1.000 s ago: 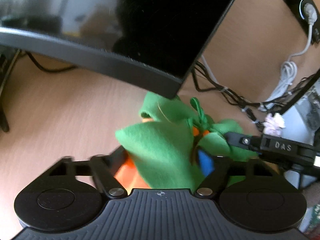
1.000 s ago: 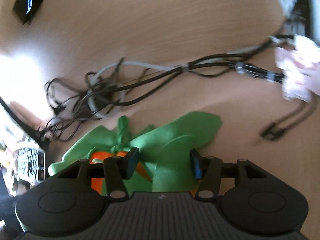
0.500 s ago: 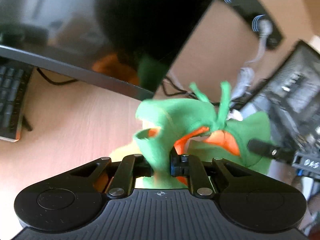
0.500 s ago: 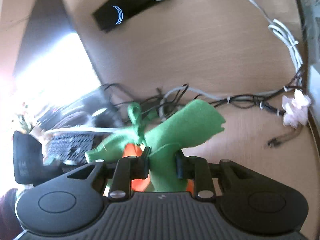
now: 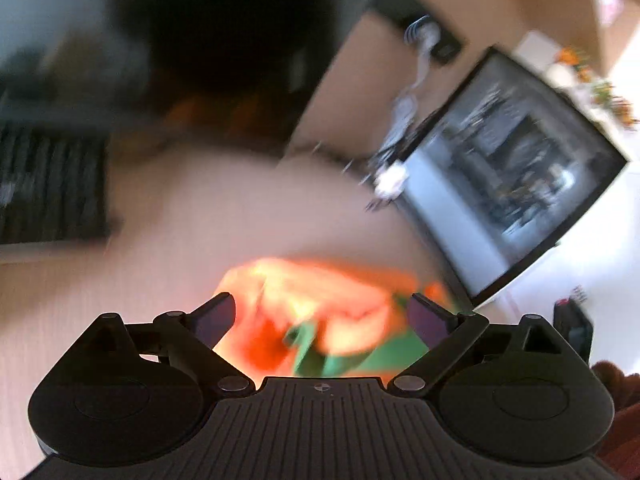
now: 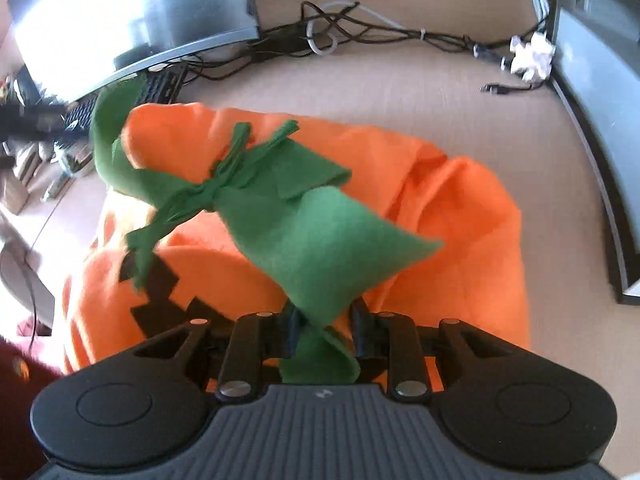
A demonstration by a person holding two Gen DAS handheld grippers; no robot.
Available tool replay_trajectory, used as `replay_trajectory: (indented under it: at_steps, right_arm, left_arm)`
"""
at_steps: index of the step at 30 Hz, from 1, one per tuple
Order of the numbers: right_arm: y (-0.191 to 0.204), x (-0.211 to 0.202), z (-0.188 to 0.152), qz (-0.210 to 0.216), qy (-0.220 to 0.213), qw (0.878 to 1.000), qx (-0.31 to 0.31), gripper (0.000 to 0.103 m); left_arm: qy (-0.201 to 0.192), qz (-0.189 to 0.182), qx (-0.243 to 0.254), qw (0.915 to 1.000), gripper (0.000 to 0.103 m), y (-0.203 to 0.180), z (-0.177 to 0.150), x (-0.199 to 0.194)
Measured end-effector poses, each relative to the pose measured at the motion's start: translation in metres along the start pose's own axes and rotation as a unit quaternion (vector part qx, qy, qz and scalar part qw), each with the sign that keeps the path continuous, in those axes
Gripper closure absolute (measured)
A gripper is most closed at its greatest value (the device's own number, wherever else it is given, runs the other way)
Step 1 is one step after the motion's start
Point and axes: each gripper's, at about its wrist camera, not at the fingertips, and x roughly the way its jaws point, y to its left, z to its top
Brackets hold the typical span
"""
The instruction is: Fold clothes
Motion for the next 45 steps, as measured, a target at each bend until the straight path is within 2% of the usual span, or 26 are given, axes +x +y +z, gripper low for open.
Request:
replay_trajectory:
  at_steps: [3, 4, 5, 7, 8, 10, 12, 13, 14, 17, 18, 21, 25, 28, 31, 33, 36, 38, 40, 41, 43, 45]
  right_arm:
    - [-0.001, -0.03, 0.001, -0.01, -0.015, 1.0, -0.005, 0.07]
    - [-0.002, -0.04, 0.002, -0.014, -0.02, 1.0, -0.007, 0.063]
    - [-0.001, -0.051, 0.006, -0.017, -0.032, 0.999, -0.01, 0.057]
    - [-0.001, -0.071, 0.014, -0.023, -0.057, 0.998, -0.015, 0.054]
    - [0.0, -0.081, 0.018, -0.026, -0.07, 0.997, -0.018, 0.054]
    - [0.0, -0.093, 0.032, -0.024, -0.109, 0.994, -0.008, 0.054]
    - [0.001, -0.095, 0.046, -0.001, -0.14, 0.99, 0.014, 0.054]
    - [0.003, -0.09, 0.05, 0.012, -0.146, 0.989, 0.026, 0.054]
    - [0.005, -0.077, 0.053, 0.032, -0.144, 0.988, 0.037, 0.054]
    - [0.004, -0.02, 0.051, 0.057, -0.078, 0.994, 0.059, 0.054]
    - [0.006, -0.001, 0.046, 0.047, -0.052, 0.996, 0.057, 0.054]
    - [0.001, 0.039, 0.032, 0.009, -0.013, 0.999, 0.032, 0.053]
    - [-0.002, 0.049, 0.049, 0.007, -0.023, 0.999, 0.022, 0.052]
    - [-0.009, 0.062, 0.072, 0.0, -0.029, 0.999, 0.02, 0.051]
    - [-0.017, 0.074, 0.095, -0.007, -0.035, 0.999, 0.019, 0.05]
    - [-0.022, 0.083, 0.11, -0.012, -0.038, 0.999, 0.018, 0.05]
    - [-0.029, 0.096, 0.133, -0.018, -0.044, 0.999, 0.016, 0.05]
    - [-0.034, 0.104, 0.148, -0.023, -0.048, 0.998, 0.015, 0.05]
    - [-0.035, 0.081, 0.144, -0.017, -0.068, 0.997, 0.011, 0.047]
    - [-0.034, 0.068, 0.139, -0.017, -0.081, 0.997, 0.0, 0.042]
    - [-0.032, 0.04, 0.128, -0.017, -0.106, 0.994, -0.02, 0.036]
    - [-0.031, 0.022, 0.107, -0.017, -0.105, 0.993, -0.04, 0.031]
  left_arm:
    - [-0.024, -0.052, 0.014, 0.9982, 0.006, -0.019, 0.012, 0.006]
    - [-0.025, -0.072, 0.013, 0.997, 0.005, -0.026, 0.013, 0.014]
    - [-0.02, -0.091, 0.01, 0.9956, 0.004, -0.033, 0.011, 0.027]
    - [0.006, -0.118, 0.0, 0.993, 0.002, -0.035, 0.001, 0.055]
    - [0.031, -0.117, -0.014, 0.9925, 0.002, -0.031, -0.008, 0.074]
    - [0.099, -0.087, -0.043, 0.9903, 0.002, -0.018, -0.032, 0.11]
    - [0.156, -0.049, -0.062, 0.9846, 0.002, -0.006, -0.056, 0.136]
    - [0.161, -0.044, -0.062, 0.984, 0.002, -0.004, -0.062, 0.14]
    - [0.153, -0.047, -0.058, 0.9853, 0.002, -0.005, -0.065, 0.138]
    - [0.15, -0.045, -0.062, 0.9857, 0.002, -0.007, -0.06, 0.131]
    - [0.145, -0.043, -0.064, 0.9863, 0.002, -0.007, -0.057, 0.127]
    - [0.132, -0.014, -0.079, 0.988, 0.002, 0.0, -0.052, 0.125]
    - [0.123, 0.032, -0.108, 0.986, 0.002, 0.024, -0.042, 0.143]
    - [0.098, 0.069, -0.081, 0.9895, 0.002, 0.033, -0.019, 0.165]
    - [0.079, 0.104, -0.06, 0.9896, 0.002, 0.041, 0.004, 0.188]
    - [0.064, 0.118, -0.058, 0.9893, 0.002, 0.046, 0.018, 0.196]
    - [0.056, 0.125, -0.081, 0.9873, 0.002, 0.054, 0.032, 0.193]
    - [0.054, 0.109, -0.087, 0.9887, 0.002, 0.053, 0.03, 0.177]
    - [0.053, 0.085, -0.087, 0.9912, 0.001, 0.046, 0.02, 0.155]
    - [0.056, 0.074, -0.082, 0.9924, 0.001, 0.04, 0.01, 0.143]
    - [0.076, 0.078, -0.055, 0.9926, 0.0, 0.028, -0.015, 0.126]
    - [0.111, 0.121, -0.004, 0.9864, 0.0, 0.018, -0.045, 0.115]
